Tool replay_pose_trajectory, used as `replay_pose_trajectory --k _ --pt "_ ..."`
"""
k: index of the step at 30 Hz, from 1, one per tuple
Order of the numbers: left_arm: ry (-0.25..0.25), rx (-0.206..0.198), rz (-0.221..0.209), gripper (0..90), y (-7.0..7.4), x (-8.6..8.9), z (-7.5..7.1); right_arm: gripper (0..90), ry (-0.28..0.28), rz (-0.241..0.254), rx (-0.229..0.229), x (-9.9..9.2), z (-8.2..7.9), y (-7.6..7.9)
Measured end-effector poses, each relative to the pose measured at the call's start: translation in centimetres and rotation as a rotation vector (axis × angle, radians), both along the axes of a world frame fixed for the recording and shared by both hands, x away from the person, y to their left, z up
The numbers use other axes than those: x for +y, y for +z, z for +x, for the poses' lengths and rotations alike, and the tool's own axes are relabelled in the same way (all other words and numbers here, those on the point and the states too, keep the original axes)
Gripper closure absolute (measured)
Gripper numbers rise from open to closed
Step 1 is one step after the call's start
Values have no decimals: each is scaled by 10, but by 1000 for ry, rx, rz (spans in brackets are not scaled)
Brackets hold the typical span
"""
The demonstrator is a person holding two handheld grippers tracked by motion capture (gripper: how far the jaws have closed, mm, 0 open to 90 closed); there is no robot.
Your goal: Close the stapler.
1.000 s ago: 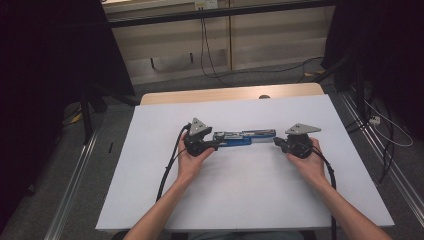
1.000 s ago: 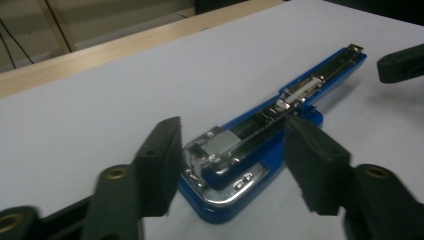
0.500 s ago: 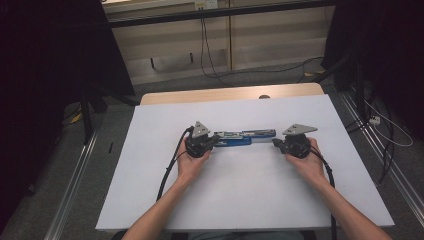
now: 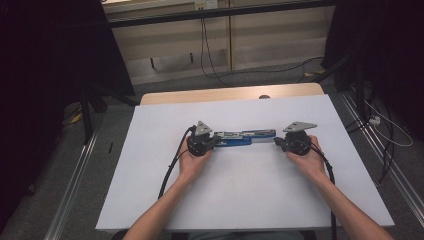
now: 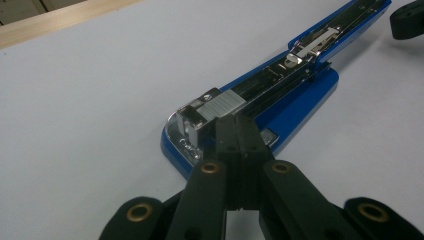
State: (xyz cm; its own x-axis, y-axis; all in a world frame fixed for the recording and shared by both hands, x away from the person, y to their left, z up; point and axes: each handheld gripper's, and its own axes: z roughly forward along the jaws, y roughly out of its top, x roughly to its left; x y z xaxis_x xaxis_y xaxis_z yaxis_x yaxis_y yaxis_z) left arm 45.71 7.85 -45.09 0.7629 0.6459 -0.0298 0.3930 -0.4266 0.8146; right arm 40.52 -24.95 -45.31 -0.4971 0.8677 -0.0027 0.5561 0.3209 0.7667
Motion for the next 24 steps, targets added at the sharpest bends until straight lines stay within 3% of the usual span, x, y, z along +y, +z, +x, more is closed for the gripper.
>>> replay_pose_trajectory --k 6,18,24 --pt "-5 -17 17 900 0 -1 -1 900 21 -50 32 9 7 -2" --pt "-2 -18 28 900 1 -3 -1 900 13 -67 40 18 11 -2" --pt "-5 -11 16 900 0 -2 0 900 4 -54 41 18 13 -2"
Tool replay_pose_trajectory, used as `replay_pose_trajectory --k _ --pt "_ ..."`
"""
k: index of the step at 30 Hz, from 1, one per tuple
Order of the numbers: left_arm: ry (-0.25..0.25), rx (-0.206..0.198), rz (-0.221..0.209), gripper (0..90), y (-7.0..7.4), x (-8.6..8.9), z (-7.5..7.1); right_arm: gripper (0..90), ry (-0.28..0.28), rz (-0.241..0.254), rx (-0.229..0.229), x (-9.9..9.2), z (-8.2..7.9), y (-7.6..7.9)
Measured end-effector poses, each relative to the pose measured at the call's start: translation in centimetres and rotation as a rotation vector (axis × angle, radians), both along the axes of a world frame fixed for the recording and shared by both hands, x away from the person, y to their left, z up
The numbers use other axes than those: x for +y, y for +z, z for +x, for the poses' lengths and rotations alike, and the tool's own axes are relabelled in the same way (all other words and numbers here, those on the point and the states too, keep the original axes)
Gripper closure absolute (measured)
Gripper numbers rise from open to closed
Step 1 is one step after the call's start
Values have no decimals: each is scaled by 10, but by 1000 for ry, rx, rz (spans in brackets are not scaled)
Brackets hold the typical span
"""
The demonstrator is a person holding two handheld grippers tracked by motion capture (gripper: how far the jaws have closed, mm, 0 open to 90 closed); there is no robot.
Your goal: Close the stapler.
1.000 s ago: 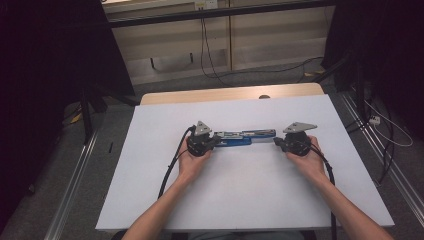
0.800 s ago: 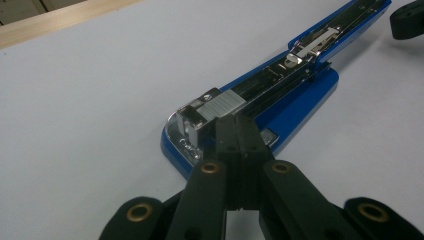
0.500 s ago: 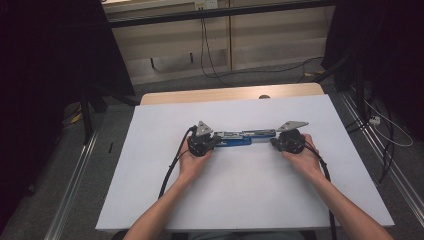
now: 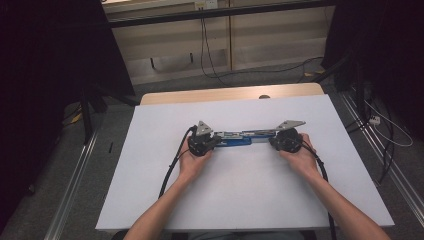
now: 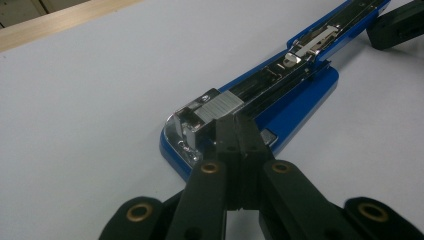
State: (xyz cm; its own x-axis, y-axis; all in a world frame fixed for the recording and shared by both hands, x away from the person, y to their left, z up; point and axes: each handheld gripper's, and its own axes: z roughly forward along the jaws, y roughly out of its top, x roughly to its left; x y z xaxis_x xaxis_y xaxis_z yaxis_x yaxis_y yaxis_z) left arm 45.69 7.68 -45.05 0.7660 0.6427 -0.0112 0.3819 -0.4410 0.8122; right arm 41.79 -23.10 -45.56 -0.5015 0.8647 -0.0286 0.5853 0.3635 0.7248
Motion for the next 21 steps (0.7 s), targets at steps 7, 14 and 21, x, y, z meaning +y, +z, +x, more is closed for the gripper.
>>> replay_pose_trajectory --k 7,14,21 --pt "-1 -3 1 900 0 0 0 900 -1 -9 0 2 2 0" --pt "0 -14 6 900 0 -1 -1 900 -8 15 -14 1 5 -2" --pt "-5 -16 6 900 -1 -2 -1 900 -5 13 -19 2 6 -2"
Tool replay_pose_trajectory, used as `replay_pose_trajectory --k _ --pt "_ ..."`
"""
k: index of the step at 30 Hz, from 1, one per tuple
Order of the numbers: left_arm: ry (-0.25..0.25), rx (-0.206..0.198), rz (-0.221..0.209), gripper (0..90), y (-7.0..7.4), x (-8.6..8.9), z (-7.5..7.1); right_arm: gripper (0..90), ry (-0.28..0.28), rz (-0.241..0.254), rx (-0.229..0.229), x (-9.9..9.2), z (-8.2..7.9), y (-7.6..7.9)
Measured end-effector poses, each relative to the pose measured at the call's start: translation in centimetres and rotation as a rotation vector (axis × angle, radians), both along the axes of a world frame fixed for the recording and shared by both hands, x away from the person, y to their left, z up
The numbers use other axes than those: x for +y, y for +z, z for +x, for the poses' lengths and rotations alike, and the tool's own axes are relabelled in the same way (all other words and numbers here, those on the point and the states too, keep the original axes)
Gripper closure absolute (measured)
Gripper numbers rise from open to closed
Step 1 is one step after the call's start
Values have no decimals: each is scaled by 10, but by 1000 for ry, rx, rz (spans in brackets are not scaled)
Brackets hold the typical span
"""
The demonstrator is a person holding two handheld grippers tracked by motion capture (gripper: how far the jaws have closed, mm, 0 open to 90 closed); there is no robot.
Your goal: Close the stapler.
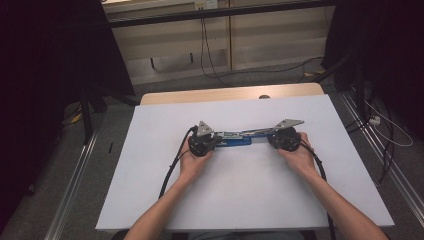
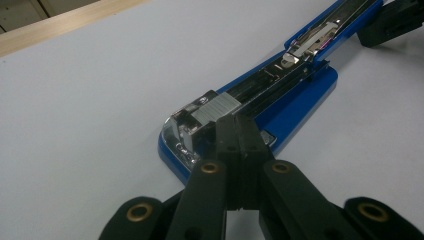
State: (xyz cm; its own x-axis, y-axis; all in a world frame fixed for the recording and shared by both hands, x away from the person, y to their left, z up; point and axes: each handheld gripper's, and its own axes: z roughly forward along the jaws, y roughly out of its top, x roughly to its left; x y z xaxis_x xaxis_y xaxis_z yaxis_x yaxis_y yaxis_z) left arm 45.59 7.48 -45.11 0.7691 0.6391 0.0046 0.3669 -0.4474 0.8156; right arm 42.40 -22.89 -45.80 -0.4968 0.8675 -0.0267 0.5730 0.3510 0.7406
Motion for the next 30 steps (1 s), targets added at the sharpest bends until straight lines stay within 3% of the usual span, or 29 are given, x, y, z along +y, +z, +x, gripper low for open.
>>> replay_pose_trajectory --k 13,30 --pt "-2 1 -4 900 0 -1 0 900 -12 19 -12 -1 1 -1" --pt "-4 -5 -4 900 -1 -3 -1 900 -24 48 -66 -1 1 3"
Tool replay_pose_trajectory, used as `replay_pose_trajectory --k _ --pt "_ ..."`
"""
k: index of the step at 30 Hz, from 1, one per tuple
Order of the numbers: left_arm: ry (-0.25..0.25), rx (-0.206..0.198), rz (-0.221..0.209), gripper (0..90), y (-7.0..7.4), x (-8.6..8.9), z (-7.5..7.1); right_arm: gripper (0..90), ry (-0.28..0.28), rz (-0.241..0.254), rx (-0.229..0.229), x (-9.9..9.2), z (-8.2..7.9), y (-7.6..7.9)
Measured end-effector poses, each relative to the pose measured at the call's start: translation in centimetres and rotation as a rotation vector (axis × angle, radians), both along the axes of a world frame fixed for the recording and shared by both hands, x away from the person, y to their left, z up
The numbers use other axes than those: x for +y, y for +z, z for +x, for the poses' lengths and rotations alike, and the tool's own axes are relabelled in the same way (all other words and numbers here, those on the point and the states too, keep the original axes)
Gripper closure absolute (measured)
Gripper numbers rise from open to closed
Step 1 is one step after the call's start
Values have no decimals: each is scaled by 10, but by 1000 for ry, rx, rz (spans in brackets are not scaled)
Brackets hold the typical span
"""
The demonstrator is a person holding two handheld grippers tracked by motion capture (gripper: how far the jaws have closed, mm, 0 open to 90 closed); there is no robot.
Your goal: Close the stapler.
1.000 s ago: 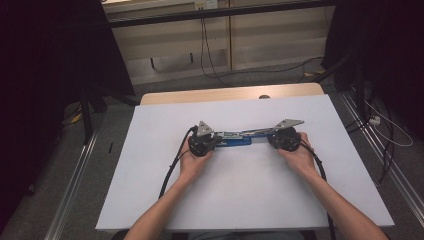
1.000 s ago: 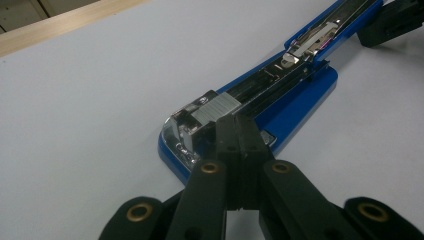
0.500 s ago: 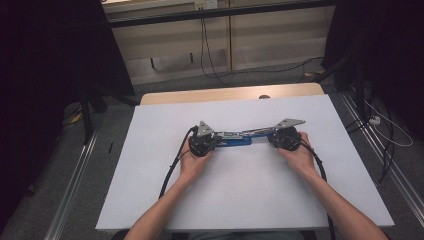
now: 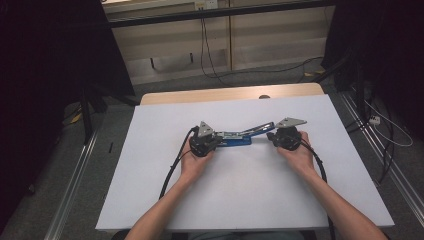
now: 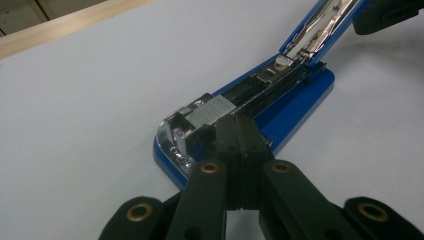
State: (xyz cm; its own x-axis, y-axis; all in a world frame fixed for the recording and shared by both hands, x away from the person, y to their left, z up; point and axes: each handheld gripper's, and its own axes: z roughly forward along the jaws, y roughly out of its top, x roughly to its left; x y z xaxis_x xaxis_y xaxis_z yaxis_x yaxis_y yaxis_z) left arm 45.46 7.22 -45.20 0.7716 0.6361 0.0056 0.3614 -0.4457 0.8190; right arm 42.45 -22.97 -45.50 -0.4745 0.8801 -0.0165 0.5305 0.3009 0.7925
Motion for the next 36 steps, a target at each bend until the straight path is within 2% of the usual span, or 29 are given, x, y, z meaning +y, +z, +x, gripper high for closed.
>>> replay_pose_trajectory --k 4,7,13,18,24,31,36 --pt "1 9 -13 900 0 0 0 900 3 9 -3 1 0 0" --pt "-1 6 -5 900 0 0 0 900 9 10 -12 1 0 1" --pt "0 6 -6 900 0 0 0 900 17 41 -34 2 -1 3" --pt "3 20 -12 900 0 1 0 900 19 72 -37 2 -2 4" --pt "5 45 -24 885 2 5 0 831 21 105 -48 1 -3 6" --pt "2 51 -49 838 6 10 -2 727 31 136 -60 2 -7 9" --pt "5 53 -50 789 8 16 -3 585 15 159 -50 0 -8 9"
